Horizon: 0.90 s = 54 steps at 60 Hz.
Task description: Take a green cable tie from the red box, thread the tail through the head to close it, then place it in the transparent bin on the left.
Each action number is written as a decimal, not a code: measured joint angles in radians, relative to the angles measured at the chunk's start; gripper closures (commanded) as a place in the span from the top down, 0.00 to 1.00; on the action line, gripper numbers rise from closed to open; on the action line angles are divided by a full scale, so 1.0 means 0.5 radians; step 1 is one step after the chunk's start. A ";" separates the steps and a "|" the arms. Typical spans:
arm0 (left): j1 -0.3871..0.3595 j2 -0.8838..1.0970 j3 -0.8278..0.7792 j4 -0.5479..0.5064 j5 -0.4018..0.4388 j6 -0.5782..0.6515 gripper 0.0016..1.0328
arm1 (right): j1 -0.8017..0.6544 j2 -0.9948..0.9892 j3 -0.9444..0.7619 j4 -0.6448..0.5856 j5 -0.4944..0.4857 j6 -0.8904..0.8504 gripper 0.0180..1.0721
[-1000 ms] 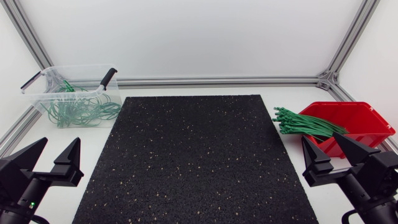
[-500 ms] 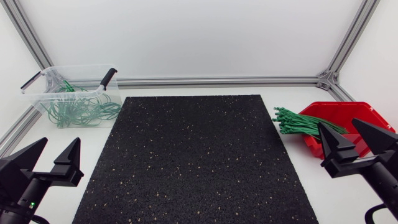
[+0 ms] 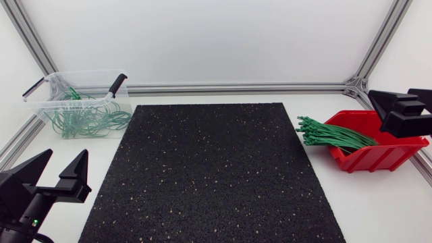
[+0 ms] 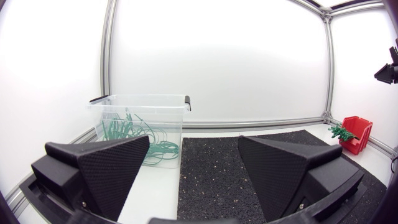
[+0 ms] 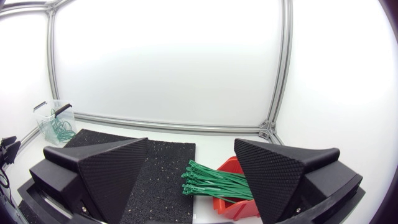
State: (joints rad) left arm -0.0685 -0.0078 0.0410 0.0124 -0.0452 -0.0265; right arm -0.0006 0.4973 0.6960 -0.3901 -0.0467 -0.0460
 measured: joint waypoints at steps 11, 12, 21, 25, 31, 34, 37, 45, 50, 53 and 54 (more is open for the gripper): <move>0.000 0.000 0.000 0.000 0.000 0.000 0.96 | -0.082 0.314 0.293 -0.256 -0.041 -0.268 0.95; 0.000 0.000 0.000 0.000 0.000 0.000 0.96 | -0.091 0.345 0.319 -0.275 -0.056 -0.304 0.95; 0.000 0.000 0.000 -0.001 0.000 0.000 0.96 | -0.270 0.614 0.487 -0.391 -0.383 -0.609 0.95; 0.000 0.000 0.000 -0.001 0.000 0.000 0.96 | -0.363 0.739 0.549 -0.435 -0.529 -0.692 0.95; 0.000 0.000 0.000 -0.001 0.000 0.000 0.96 | -0.441 0.919 0.619 -0.478 -0.582 -0.890 0.95; 0.000 0.000 0.000 -0.002 0.001 0.000 0.96 | -0.465 0.996 0.642 -0.515 -0.581 -1.021 0.93; 0.000 0.000 0.000 -0.002 0.001 0.000 0.96 | -0.482 1.078 0.674 -0.578 -0.570 -1.164 0.93; 0.000 0.000 0.000 -0.007 0.016 0.000 0.96 | -0.503 1.279 0.768 -0.761 -0.542 -1.433 0.93; 0.000 0.000 0.000 -0.008 0.017 0.000 0.96 | -0.513 1.354 0.786 -0.822 -0.540 -1.600 0.89; 0.000 0.000 0.000 -0.008 0.022 0.000 0.96 | -0.513 1.376 0.786 -0.852 -0.539 -1.699 0.88; 0.000 0.000 0.000 -0.008 0.022 0.000 0.96 | -0.513 1.380 0.786 -0.860 -0.539 -1.730 0.88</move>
State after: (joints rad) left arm -0.0685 -0.0078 0.0410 0.0086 -0.0341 -0.0265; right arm -0.2569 1.1873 1.0889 -0.8200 -0.3164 -0.9108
